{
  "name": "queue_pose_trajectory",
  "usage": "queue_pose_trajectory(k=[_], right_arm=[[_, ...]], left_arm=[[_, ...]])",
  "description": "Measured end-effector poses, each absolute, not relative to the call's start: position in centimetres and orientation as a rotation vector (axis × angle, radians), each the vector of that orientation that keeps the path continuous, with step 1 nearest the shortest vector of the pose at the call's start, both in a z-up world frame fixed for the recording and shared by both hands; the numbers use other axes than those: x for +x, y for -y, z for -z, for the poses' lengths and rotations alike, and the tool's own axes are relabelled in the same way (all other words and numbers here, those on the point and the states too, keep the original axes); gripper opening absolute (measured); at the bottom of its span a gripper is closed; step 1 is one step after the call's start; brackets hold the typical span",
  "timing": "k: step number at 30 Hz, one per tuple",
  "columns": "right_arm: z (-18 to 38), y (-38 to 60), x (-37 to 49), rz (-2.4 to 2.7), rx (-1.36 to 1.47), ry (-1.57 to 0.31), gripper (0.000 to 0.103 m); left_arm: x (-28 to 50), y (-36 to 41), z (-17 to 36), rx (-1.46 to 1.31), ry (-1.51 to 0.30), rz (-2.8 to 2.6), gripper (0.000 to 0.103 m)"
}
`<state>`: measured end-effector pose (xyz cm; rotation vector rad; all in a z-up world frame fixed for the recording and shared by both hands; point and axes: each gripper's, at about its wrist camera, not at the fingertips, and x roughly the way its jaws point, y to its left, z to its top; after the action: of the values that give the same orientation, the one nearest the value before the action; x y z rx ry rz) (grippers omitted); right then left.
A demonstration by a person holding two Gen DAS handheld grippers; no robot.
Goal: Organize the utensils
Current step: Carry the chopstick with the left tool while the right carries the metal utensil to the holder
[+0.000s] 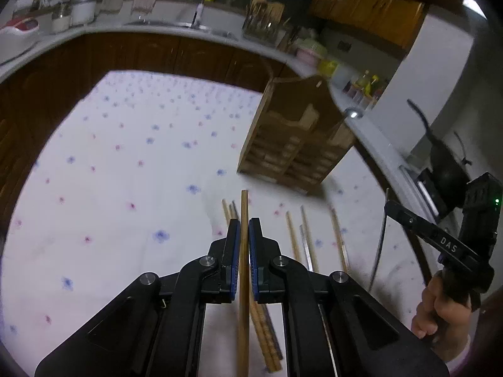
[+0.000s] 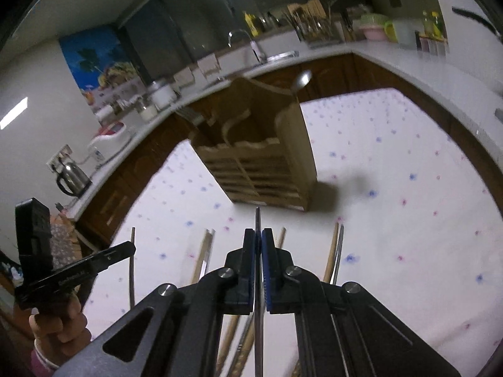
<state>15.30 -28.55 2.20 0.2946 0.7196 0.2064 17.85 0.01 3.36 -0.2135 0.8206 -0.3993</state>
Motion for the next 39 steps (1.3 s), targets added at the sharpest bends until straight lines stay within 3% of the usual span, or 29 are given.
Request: queue_pose_trajectory(k=[11,25,39], right_arm=[[-8.0,28.6,13.4,-0.224,0.271,-0.561,0.004],[-9.6,29.8,13.6,-0.211,0.275,-0.512,0.004],[-13.4,31.4,16.4,-0.185,0.265,-0.410,0.004]], left_arm=[[15.5,-0.7,-8.6,-0.218,-0.686,0.430,0.005],[16.3,-0.8,-10.5,-0.220,-0.629,0.422,0.005],[20.5,-0.3,-16.8,-0.274,-0.462,0.391,0.005]])
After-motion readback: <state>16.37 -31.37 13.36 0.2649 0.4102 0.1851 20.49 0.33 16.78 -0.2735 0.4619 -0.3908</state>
